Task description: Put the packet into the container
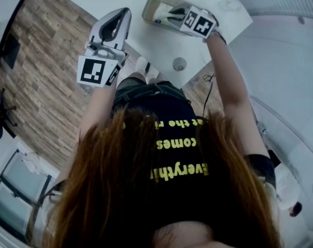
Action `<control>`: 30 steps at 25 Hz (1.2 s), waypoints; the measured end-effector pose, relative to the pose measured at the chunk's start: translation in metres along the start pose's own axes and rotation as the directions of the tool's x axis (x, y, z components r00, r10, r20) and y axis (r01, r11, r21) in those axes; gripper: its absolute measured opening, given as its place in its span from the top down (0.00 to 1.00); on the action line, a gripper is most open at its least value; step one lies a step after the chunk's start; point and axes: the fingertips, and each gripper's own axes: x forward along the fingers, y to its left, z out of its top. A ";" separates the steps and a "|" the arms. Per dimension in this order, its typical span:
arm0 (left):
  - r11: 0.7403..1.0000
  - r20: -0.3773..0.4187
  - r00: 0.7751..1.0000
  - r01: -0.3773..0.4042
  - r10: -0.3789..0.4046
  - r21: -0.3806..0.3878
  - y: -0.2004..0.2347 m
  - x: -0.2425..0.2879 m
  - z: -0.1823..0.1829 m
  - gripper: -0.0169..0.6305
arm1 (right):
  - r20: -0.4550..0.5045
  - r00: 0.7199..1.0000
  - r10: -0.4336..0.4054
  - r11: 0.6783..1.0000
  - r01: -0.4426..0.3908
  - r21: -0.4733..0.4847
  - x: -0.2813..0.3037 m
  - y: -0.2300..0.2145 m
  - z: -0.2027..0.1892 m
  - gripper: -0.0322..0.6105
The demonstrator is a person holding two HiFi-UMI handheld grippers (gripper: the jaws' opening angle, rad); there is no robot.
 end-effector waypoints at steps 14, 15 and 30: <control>1.000 0.016 1.000 0.027 -0.027 0.000 -0.005 -0.006 0.003 0.97 | 0.006 1.000 -0.003 0.994 0.002 0.112 -0.011 0.003 0.008 0.54; 1.000 0.016 0.999 0.030 -0.030 0.001 -0.005 -0.005 0.003 0.97 | 0.008 1.000 -0.012 0.994 0.011 0.111 -0.013 0.002 0.009 0.54; 0.998 0.026 0.998 0.064 -0.064 0.009 -0.010 -0.004 0.006 0.97 | 0.023 0.997 -0.073 0.995 0.071 0.076 -0.039 0.004 0.017 0.86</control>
